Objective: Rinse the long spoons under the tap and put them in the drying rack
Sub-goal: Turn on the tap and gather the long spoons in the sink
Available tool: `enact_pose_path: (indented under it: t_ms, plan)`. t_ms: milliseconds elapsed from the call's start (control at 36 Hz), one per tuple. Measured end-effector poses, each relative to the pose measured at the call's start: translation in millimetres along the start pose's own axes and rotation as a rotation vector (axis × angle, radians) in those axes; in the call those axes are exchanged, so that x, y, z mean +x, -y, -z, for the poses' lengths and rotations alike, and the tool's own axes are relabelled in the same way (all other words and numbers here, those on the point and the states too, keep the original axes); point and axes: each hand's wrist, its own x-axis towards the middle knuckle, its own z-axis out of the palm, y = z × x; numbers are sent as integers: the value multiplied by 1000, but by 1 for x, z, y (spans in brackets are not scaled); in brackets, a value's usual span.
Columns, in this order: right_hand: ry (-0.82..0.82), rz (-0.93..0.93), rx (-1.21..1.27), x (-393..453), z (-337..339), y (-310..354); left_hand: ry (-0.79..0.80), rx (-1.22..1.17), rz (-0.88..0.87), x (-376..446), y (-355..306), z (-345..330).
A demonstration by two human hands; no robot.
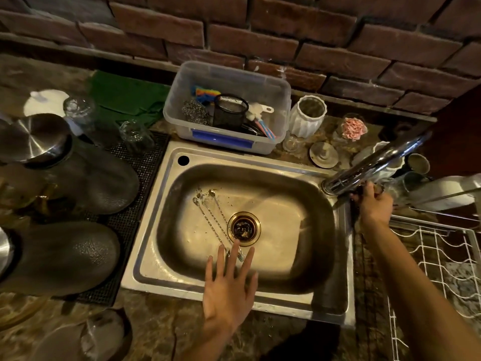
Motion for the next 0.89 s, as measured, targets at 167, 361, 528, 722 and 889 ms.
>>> enact_pose_path:
  t_ms: [167,361,528,722,889]
  plan:
    - [30,-67,102,9,2,-2,20,7,16,0,-1,3]
    - [27,-102,105,11,2,0,9,-9,23,-1,-1,4]
    - [59,-141,169,12,3,1,2,-4,23,-1,-2,3]
    - [75,-147,193,9,3,1,-5,-2,29,-1,-2,4]
    - [175,-94,241,4,6,-4,53,-8,74,1,-3,8]
